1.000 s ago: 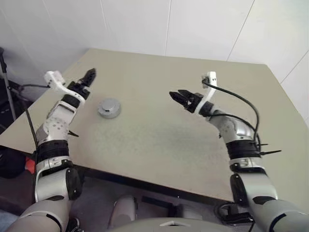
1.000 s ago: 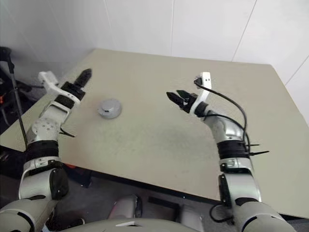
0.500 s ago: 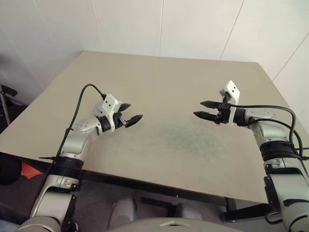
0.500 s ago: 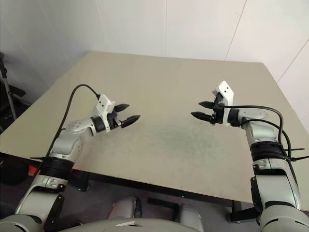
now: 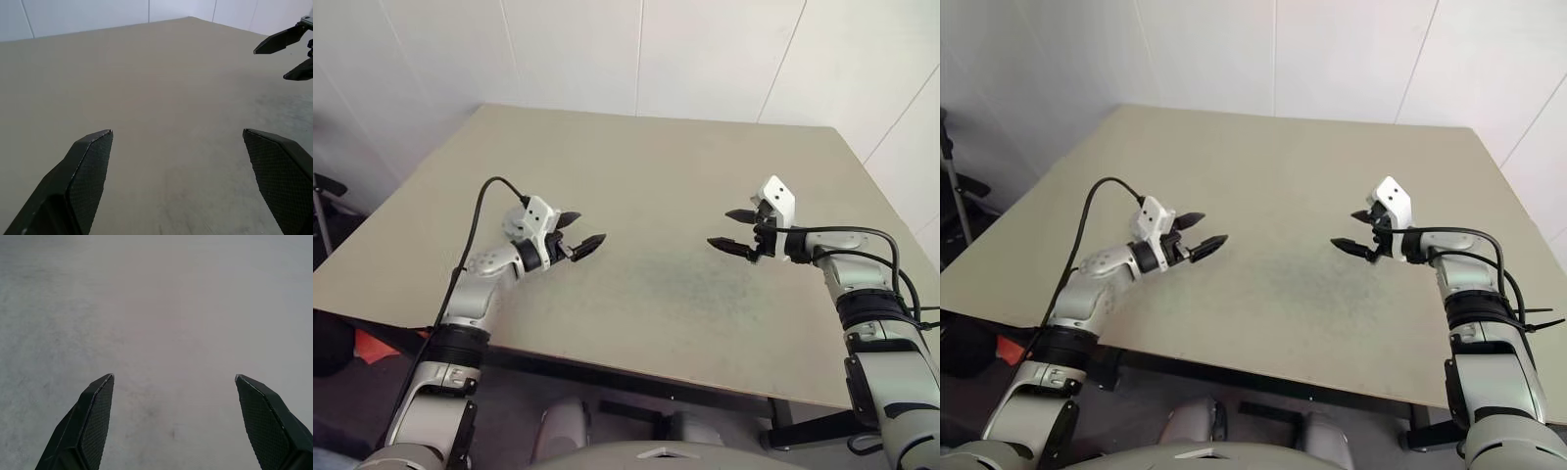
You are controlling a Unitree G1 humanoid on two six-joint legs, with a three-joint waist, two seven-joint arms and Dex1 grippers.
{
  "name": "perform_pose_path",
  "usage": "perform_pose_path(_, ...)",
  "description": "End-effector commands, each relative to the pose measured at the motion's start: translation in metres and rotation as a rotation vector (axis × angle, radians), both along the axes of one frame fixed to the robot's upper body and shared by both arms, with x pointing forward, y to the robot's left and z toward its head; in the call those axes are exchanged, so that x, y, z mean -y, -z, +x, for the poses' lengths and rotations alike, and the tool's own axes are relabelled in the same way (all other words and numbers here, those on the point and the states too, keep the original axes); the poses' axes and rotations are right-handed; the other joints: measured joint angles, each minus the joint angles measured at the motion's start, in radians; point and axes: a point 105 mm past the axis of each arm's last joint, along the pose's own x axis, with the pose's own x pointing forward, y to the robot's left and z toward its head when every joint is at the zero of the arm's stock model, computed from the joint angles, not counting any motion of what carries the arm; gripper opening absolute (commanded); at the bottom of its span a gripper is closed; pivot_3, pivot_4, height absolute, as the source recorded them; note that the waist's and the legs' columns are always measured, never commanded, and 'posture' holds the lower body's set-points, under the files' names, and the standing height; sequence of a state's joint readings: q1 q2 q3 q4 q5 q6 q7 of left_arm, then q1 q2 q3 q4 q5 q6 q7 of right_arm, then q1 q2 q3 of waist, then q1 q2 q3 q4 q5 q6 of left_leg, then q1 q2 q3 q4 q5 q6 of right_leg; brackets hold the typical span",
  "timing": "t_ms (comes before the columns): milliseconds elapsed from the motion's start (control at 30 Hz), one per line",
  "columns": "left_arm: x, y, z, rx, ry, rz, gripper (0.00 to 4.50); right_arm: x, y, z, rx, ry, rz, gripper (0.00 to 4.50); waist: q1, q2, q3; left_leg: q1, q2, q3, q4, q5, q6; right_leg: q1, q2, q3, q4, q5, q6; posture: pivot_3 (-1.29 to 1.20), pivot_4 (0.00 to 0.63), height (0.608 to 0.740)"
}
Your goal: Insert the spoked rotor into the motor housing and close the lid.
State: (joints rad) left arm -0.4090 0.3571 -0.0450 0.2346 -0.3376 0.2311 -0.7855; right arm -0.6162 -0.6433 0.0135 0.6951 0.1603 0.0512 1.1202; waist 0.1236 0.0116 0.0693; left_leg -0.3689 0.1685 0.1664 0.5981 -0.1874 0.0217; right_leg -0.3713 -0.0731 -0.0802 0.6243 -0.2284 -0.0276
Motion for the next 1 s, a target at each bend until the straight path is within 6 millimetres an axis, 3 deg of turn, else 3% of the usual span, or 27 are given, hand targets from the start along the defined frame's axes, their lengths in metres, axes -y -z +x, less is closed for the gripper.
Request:
perform_pose_path(33, 0.003, -0.015, 0.0, 0.044, 0.019, -0.019, 4.5, -0.006, -0.013, -0.002, 0.032, -0.049, 0.017, 4.47, 0.0, 0.0, 0.0, 0.0, 0.0, 0.0, 0.0, 0.0, 0.0, 0.0, 0.0, 0.0, 0.0, 0.0, 0.0, 0.0, 0.0, 0.74)
perform_pose_path(567, 0.003, -0.017, 0.004, 0.048, -0.005, -0.028, 4.5, -0.015, -0.015, 0.004, 0.067, -0.03, 0.042, 4.47, 0.0, 0.0, 0.0, 0.0, 0.001, 0.002, 0.0, 0.0, 0.001, 0.0, 0.0, 0.0, 0.0, 0.0, 0.0, 0.0, 0.0, 0.74)
perform_pose_path(1000, 0.001, -0.014, 0.009, 0.052, -0.034, -0.001, 4.5, -0.009, -0.016, 0.009, 0.102, 0.025, 0.021, 4.47, 0.0, 0.0, 0.0, 0.0, 0.001, 0.002, 0.0, 0.0, 0.001, -0.001, 0.0, 0.0, 0.0, 0.0, 0.0, 0.0, 0.0, 0.74)
